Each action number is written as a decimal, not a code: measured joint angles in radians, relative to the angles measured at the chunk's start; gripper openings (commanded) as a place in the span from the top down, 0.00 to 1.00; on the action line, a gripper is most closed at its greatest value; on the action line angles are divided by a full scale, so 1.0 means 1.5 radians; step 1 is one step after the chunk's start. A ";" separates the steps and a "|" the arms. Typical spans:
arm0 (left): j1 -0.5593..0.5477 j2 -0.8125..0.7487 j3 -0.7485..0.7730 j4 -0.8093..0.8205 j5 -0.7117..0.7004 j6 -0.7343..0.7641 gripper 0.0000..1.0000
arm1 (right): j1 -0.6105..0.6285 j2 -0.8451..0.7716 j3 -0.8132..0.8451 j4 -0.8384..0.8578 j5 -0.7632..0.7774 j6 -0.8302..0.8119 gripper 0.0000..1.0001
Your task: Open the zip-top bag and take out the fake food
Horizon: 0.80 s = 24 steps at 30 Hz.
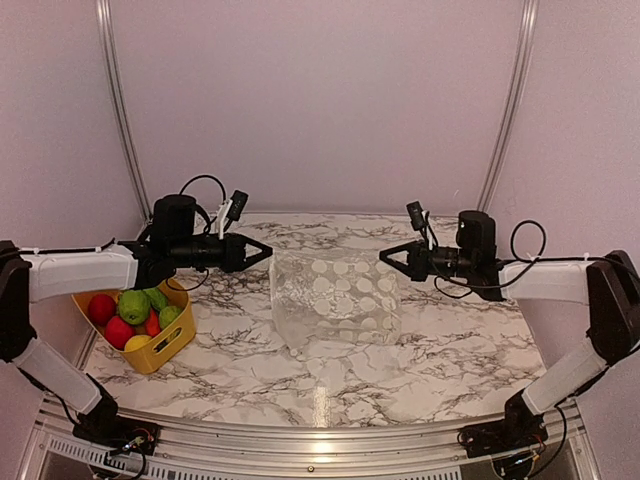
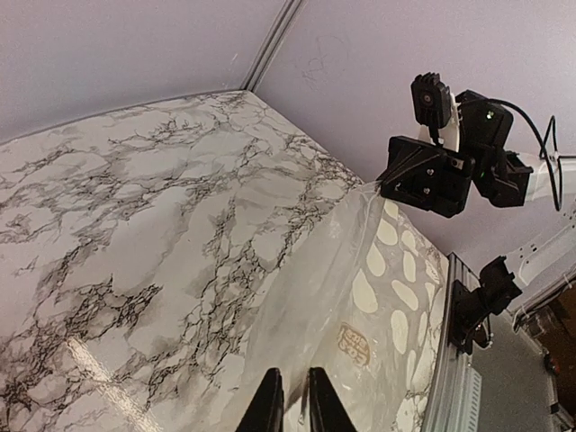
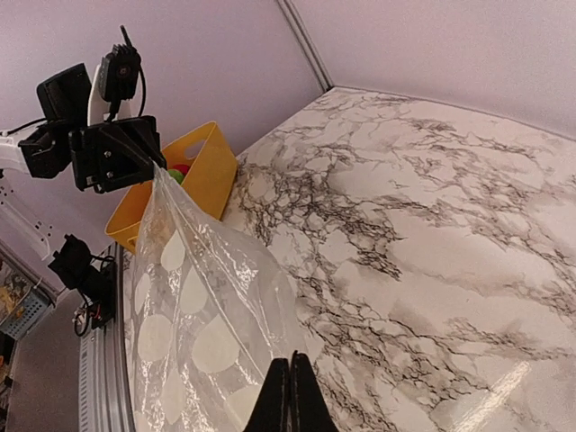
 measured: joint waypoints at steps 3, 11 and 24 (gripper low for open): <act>0.026 0.046 0.035 0.005 -0.002 -0.028 0.56 | -0.041 0.021 -0.001 0.006 0.037 0.017 1.00; 0.039 0.103 0.084 0.005 -0.076 -0.071 0.35 | -0.074 0.156 0.072 0.007 0.108 0.051 0.92; -0.015 0.103 -0.041 0.038 -0.132 -0.120 0.30 | -0.165 0.241 0.204 -0.066 0.122 0.072 0.33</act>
